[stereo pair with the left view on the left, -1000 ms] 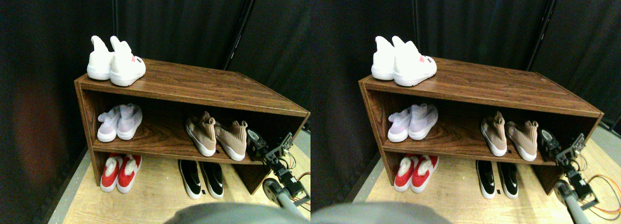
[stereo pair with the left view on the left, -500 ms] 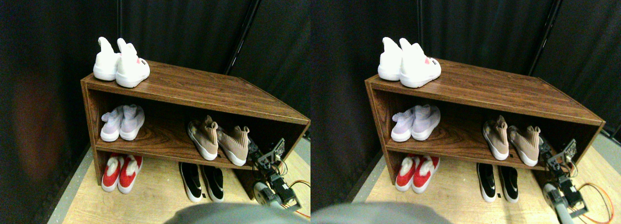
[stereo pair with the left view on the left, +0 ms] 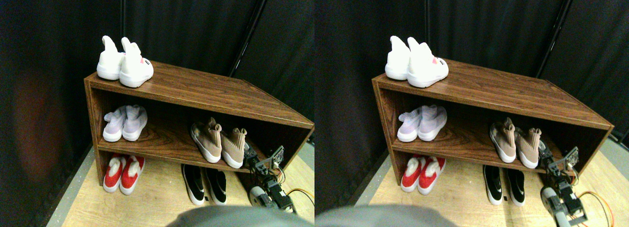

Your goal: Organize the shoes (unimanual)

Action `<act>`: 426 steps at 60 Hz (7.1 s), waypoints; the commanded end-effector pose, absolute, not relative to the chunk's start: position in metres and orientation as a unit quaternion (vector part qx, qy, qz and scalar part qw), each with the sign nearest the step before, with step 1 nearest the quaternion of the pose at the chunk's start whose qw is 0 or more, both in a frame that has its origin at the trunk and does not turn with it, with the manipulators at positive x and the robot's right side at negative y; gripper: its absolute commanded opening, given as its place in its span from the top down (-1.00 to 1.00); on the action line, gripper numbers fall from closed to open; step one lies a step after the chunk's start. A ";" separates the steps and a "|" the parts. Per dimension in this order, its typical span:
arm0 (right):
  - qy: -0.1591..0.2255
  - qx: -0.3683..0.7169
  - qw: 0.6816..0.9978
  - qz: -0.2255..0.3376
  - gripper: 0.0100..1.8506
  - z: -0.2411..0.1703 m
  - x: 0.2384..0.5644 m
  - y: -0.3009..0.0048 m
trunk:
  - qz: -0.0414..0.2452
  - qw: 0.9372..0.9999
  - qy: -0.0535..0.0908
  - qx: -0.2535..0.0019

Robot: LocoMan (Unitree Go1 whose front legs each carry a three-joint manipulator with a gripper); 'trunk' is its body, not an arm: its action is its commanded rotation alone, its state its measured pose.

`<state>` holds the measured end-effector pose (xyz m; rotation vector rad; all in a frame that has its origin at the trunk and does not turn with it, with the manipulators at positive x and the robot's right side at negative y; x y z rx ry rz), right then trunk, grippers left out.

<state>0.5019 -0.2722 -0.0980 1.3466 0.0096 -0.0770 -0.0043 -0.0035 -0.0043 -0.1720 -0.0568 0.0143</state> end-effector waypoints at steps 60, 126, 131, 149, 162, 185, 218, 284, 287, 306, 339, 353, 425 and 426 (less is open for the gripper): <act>-0.014 0.628 0.777 -0.022 0.94 -0.092 0.491 -0.260 | 0.011 0.996 -0.018 -0.092; -0.029 0.589 0.808 -0.018 0.94 -0.067 0.492 -0.284 | -0.021 0.997 -0.014 -0.075; -0.033 0.572 0.819 -0.014 0.94 -0.062 0.490 -0.291 | -0.025 0.997 -0.013 -0.072; -0.043 0.542 0.839 0.014 0.94 -0.033 0.445 -0.303 | -0.034 0.997 -0.013 -0.067; -0.042 0.505 0.860 0.062 0.94 -0.026 0.404 -0.308 | -0.036 0.997 -0.011 -0.065; -0.036 0.529 0.844 0.081 0.94 -0.064 0.351 -0.304 | -0.033 0.997 0.016 -0.065; 0.006 0.647 0.762 -0.023 0.94 -0.177 0.392 -0.309 | -0.019 0.997 0.047 -0.064; 0.004 0.659 0.735 -0.159 0.94 -0.227 0.489 -0.319 | -0.002 0.996 0.046 -0.073; 0.016 0.673 0.723 -0.156 0.94 -0.231 0.490 -0.319 | -0.002 0.996 0.046 -0.073; 0.030 0.658 0.730 -0.181 0.94 -0.255 0.498 -0.309 | 0.013 0.996 0.043 -0.079; 0.042 0.687 0.710 -0.149 0.94 -0.247 0.495 -0.279 | 0.010 0.996 0.046 -0.079; 0.053 0.693 0.708 -0.128 0.94 -0.242 0.489 -0.272 | 0.005 0.996 0.047 -0.079; 0.021 0.683 0.718 -0.128 0.94 -0.224 0.475 -0.276 | -0.009 0.996 0.036 -0.079; 0.023 0.676 0.726 -0.124 0.94 -0.221 0.475 -0.277 | -0.009 0.996 0.036 -0.079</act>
